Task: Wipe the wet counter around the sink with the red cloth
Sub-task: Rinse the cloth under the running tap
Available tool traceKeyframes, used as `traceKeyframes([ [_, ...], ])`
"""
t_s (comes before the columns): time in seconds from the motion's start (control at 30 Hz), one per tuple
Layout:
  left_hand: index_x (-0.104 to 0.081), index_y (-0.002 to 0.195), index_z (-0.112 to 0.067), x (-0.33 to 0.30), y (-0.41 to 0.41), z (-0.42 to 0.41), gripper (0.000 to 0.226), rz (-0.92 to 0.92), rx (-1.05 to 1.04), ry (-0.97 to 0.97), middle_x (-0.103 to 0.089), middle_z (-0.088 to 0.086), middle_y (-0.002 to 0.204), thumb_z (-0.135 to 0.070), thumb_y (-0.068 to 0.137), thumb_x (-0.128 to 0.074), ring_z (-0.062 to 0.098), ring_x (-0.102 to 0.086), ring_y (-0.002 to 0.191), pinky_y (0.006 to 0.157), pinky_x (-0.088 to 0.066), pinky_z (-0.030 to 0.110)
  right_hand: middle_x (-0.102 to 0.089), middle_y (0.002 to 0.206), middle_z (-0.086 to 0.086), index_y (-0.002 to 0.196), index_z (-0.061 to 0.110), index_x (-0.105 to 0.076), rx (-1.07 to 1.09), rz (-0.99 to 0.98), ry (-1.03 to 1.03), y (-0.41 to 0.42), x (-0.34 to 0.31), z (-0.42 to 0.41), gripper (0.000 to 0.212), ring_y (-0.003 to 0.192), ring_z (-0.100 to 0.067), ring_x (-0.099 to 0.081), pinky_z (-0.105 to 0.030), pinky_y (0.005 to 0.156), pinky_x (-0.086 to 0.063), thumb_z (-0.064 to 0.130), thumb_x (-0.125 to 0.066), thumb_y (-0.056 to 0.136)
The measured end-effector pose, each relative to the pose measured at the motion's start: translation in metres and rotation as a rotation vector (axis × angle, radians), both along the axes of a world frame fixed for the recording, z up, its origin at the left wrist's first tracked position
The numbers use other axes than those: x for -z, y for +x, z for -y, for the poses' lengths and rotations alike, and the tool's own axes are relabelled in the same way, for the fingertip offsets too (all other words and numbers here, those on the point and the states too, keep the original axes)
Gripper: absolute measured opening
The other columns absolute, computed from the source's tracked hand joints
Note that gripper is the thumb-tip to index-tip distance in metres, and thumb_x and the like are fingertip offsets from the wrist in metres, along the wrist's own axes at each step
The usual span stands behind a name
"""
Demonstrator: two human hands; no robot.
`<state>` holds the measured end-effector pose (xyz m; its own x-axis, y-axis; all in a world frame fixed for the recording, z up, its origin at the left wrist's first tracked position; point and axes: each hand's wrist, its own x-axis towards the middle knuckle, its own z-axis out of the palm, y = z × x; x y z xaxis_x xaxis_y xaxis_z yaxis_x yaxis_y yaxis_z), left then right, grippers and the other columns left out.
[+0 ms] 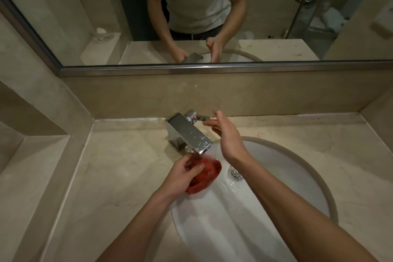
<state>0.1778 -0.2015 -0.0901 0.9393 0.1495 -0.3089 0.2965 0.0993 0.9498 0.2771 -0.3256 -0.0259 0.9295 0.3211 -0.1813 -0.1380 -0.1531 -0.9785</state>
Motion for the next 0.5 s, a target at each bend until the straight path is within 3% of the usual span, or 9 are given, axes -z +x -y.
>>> traceKeyframes([
  [0.03, -0.063, 0.114, -0.011, -0.002, 0.0, -0.002, 0.023, -0.002, 0.011, -0.003, -0.072, 0.006, 0.109, -0.005, 0.091, -0.064, 0.019, -0.069, 0.102, 0.082, -0.053, 0.023, -0.072, 0.106, 0.012, 0.104, 0.049, -0.063, 0.045, 0.011, 0.054, 0.002, 0.002, -0.001, 0.045, 0.113, -0.011, -0.061, -0.046, 0.11, -0.041, 0.074, -0.029, 0.087],
  [0.1, -0.063, 0.113, -0.011, -0.005, -0.001, -0.007, 0.022, -0.009, 0.01, -0.007, -0.072, 0.007, 0.107, -0.007, 0.091, -0.066, 0.017, -0.07, 0.097, 0.077, -0.053, 0.022, -0.068, 0.107, 0.002, 0.111, 0.044, -0.063, 0.087, 0.037, 0.114, 0.005, 0.003, -0.004, 0.052, 0.108, -0.016, -0.064, -0.05, 0.106, -0.044, 0.075, -0.031, 0.085],
  [0.2, -0.062, 0.108, -0.013, -0.007, -0.003, -0.009, 0.021, -0.021, -0.011, -0.02, -0.071, 0.008, 0.102, -0.005, 0.089, -0.068, 0.013, -0.07, 0.088, 0.072, -0.053, 0.022, -0.065, 0.115, 0.008, 0.136, 0.03, -0.055, 0.052, 0.05, 0.074, -0.001, 0.003, -0.005, 0.078, 0.106, -0.008, -0.064, -0.045, 0.106, -0.046, 0.079, -0.033, 0.079],
  [0.3, -0.059, 0.112, -0.009, -0.009, -0.006, -0.004, 0.029, -0.019, 0.016, -0.036, -0.07, 0.01, 0.101, -0.002, 0.086, -0.071, 0.013, -0.069, 0.083, 0.069, -0.053, 0.023, -0.066, 0.12, 0.006, 0.12, 0.034, -0.062, -0.003, -0.018, 0.066, 0.0, 0.005, 0.006, 0.062, 0.113, -0.008, -0.063, -0.041, 0.108, -0.045, 0.076, -0.037, 0.082],
  [0.4, -0.059, 0.11, -0.011, -0.014, -0.011, 0.002, 0.037, 0.011, 0.044, -0.069, -0.07, 0.01, 0.097, -0.008, 0.075, -0.072, 0.019, -0.068, 0.084, 0.073, -0.054, 0.026, -0.064, 0.119, 0.007, 0.124, 0.025, -0.063, -0.192, -0.08, -0.228, -0.008, 0.007, 0.026, 0.045, 0.115, -0.013, -0.059, -0.034, 0.103, -0.043, 0.057, -0.045, 0.098],
  [0.5, -0.058, 0.111, -0.014, -0.019, -0.018, 0.011, 0.04, 0.019, 0.087, -0.025, -0.071, 0.002, 0.093, -0.009, 0.073, -0.068, 0.02, -0.066, 0.086, 0.076, -0.052, 0.032, -0.073, 0.091, -0.007, 0.096, 0.008, -0.073, -0.329, -0.215, -0.207, -0.028, 0.008, 0.053, 0.033, 0.087, -0.018, -0.067, -0.025, 0.079, -0.053, 0.035, -0.055, 0.101],
])
